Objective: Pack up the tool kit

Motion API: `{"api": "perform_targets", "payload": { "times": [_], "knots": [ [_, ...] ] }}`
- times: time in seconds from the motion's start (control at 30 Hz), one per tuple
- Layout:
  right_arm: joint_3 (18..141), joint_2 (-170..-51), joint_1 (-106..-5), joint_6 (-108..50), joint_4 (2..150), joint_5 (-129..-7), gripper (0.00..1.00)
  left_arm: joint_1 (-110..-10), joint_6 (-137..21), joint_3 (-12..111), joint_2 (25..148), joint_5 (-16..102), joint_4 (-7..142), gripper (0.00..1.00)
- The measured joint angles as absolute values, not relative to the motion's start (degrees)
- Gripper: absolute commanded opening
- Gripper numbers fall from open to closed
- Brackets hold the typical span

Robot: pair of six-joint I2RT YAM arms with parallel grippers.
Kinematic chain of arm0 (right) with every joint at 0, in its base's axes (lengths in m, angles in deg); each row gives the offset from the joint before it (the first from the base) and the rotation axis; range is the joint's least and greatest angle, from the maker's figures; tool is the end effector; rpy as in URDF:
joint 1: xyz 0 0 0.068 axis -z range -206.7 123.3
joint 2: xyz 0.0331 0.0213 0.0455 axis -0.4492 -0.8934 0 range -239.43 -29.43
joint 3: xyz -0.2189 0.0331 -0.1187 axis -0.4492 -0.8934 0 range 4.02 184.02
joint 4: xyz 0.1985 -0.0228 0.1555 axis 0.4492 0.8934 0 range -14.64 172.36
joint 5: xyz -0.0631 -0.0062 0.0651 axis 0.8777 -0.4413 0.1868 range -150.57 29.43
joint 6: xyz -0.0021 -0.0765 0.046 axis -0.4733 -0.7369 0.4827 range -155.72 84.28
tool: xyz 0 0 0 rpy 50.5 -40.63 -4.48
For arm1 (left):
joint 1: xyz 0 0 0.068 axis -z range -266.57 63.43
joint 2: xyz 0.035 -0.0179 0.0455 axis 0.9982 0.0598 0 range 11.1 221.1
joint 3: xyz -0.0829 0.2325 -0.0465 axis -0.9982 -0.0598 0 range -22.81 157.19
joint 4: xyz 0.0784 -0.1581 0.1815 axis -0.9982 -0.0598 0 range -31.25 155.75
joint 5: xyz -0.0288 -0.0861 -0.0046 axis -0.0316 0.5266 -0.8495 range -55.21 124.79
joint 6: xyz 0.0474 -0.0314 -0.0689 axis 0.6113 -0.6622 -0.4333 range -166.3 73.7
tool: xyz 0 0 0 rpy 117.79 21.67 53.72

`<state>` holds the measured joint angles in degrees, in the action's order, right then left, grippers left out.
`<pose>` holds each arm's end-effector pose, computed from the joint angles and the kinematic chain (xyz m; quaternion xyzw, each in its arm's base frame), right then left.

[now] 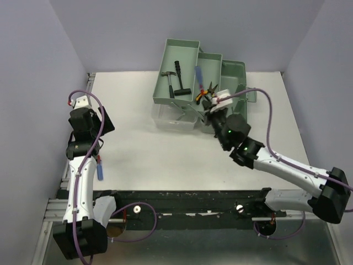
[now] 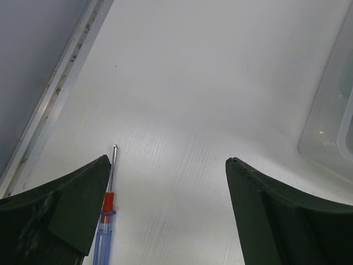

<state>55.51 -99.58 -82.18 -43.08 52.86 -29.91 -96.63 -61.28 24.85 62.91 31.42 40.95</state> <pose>0.2164 0.2432 0.3315 -0.1786 0.6628 0.1223 0.7168 0.2402 0.0473 0.2718 -0.2012 0.8373 0.0035 0.5083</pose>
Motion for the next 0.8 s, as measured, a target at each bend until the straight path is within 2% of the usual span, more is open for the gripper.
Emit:
{"api": "perform_targets", "payload": {
  "times": [0.2,0.4,0.73,0.77,0.8],
  "knots": [
    [53.08,-92.21,-63.01,-34.90,59.35,-29.81,0.01,-96.63,-61.31,24.52,63.02,32.01,41.23,0.95],
    [56.60,-98.66,-46.20,-26.42,74.63,-41.87,0.01,-96.63,-61.33,24.52,63.34,32.92,41.28,0.95],
    [59.53,-112.32,-43.45,-21.15,87.90,-51.95,0.01,-96.68,-61.33,24.52,65.90,35.00,41.45,0.95],
    [59.66,-112.78,-43.45,-20.94,88.49,-52.01,0.03,-96.68,-61.33,24.52,66.21,35.31,41.45,0.95],
    [59.92,-113.15,-43.45,-20.74,88.99,-52.01,0.15,-96.68,-61.35,24.52,66.32,35.44,41.45,0.95]
  ]
}}
